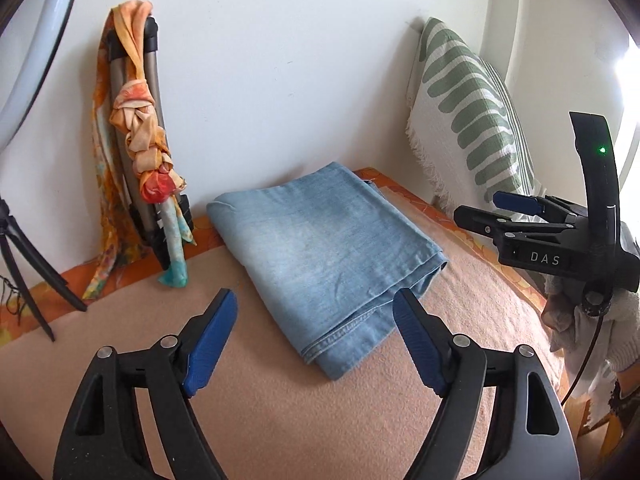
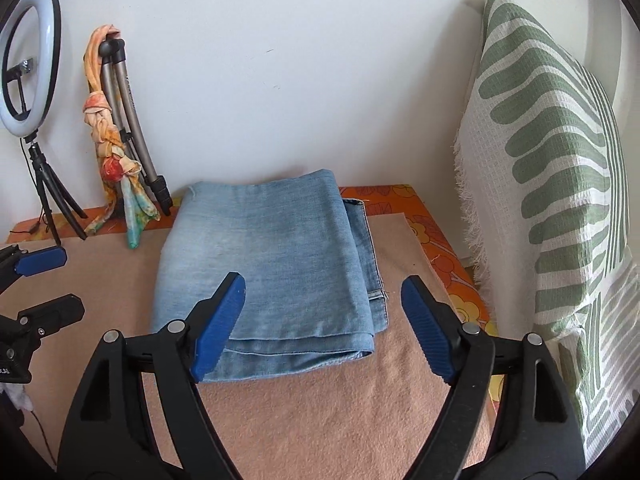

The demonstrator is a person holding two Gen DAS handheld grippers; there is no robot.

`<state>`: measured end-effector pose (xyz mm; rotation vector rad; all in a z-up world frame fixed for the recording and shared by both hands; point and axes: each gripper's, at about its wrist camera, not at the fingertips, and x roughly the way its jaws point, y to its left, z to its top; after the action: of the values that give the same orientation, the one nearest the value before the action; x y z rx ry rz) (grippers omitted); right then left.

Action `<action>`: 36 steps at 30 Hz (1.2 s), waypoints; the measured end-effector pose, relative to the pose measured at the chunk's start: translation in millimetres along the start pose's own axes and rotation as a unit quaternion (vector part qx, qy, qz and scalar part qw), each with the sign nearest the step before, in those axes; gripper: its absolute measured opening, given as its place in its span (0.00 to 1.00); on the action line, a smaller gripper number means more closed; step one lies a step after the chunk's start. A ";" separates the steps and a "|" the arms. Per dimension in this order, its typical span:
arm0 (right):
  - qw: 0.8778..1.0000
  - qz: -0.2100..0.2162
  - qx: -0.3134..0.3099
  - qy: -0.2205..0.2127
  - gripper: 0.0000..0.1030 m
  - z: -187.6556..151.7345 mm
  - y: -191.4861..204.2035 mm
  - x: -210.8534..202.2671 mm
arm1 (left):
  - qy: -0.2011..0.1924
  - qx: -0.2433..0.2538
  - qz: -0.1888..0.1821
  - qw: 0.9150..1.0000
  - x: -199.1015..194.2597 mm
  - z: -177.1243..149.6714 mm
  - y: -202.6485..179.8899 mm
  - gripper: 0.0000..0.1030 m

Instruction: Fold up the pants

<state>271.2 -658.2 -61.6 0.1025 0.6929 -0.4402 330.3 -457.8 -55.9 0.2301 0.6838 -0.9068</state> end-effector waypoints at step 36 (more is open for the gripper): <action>0.998 -0.011 0.029 -0.060 1.00 -133.4 62.9 -199.9 | -0.043 -0.027 0.033 0.998 -164.8 -139.8 -44.7 0.80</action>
<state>82.3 -498.3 -39.9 0.1229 0.5632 -0.4835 162.7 -314.3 -54.5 0.1633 0.6165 -0.8292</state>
